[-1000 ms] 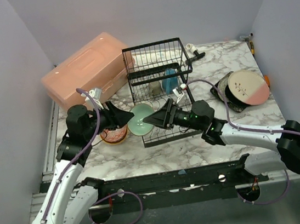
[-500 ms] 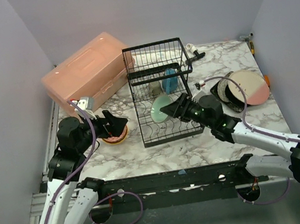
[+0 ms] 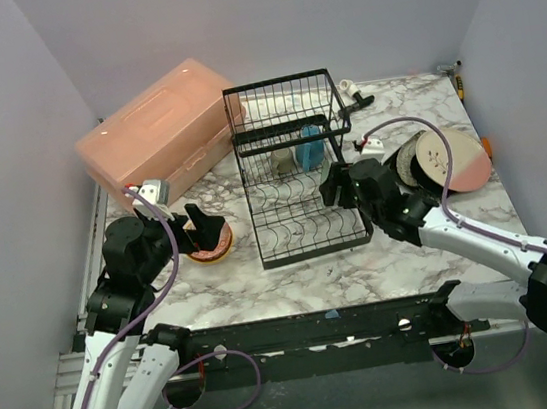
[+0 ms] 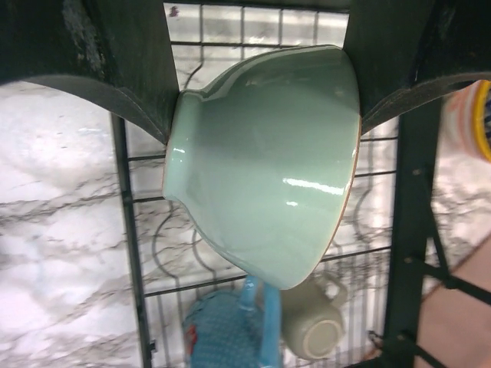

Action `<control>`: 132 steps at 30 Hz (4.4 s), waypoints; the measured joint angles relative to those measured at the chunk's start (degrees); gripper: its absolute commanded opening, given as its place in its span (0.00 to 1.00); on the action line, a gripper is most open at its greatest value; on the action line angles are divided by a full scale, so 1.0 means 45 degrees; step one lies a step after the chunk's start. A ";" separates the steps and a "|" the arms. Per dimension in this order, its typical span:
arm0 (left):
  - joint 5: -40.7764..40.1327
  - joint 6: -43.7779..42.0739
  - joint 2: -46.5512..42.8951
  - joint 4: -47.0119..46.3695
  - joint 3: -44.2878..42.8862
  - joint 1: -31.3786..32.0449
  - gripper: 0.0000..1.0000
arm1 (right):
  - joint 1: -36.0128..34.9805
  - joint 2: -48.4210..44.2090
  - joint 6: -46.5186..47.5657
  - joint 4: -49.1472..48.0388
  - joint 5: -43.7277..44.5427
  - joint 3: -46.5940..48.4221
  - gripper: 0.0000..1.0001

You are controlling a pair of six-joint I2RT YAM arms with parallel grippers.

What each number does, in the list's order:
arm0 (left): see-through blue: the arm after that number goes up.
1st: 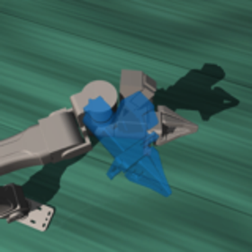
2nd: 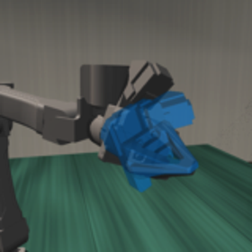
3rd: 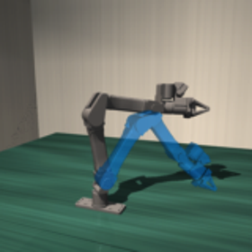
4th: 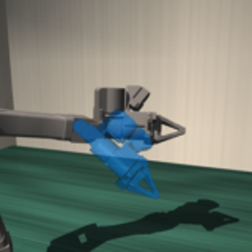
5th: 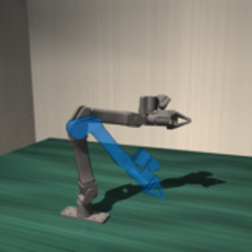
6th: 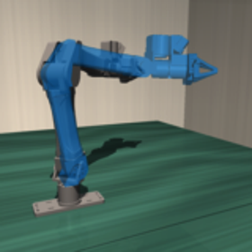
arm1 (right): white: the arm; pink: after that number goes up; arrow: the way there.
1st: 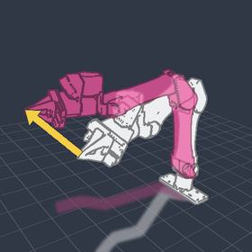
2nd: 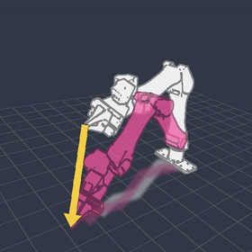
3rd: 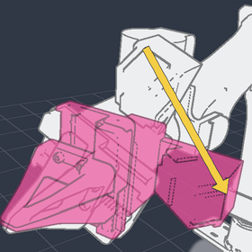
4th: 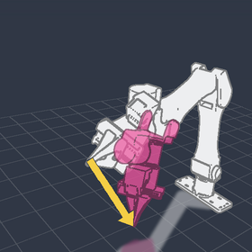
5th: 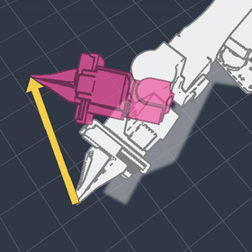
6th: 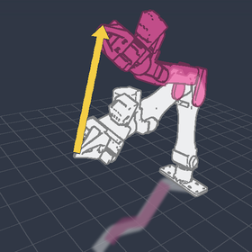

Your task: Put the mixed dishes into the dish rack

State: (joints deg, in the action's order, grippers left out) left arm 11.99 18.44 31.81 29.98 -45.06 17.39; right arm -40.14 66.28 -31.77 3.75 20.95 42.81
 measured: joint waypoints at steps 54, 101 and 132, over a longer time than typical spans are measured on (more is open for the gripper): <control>-0.0010 -0.0228 -0.0044 -0.0034 0.0112 0.0000 0.99 | 0.0447 0.6198 0.4357 -0.3730 0.1224 0.1904 0.64; 0.0146 -0.0112 0.1059 -0.0063 0.0117 -0.0432 0.99 | 0.0510 0.5027 0.2686 -0.1219 0.1180 0.2293 0.84; 0.0223 -0.0112 0.1190 -0.0063 0.0117 -0.0534 0.99 | 0.0568 0.3614 0.3293 -0.2837 0.0602 0.1530 0.91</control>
State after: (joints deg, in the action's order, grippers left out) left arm 12.99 17.93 37.17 29.69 -44.53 14.98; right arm -37.58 82.54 -16.95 -9.02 23.66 49.69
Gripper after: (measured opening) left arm 0.987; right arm 0.901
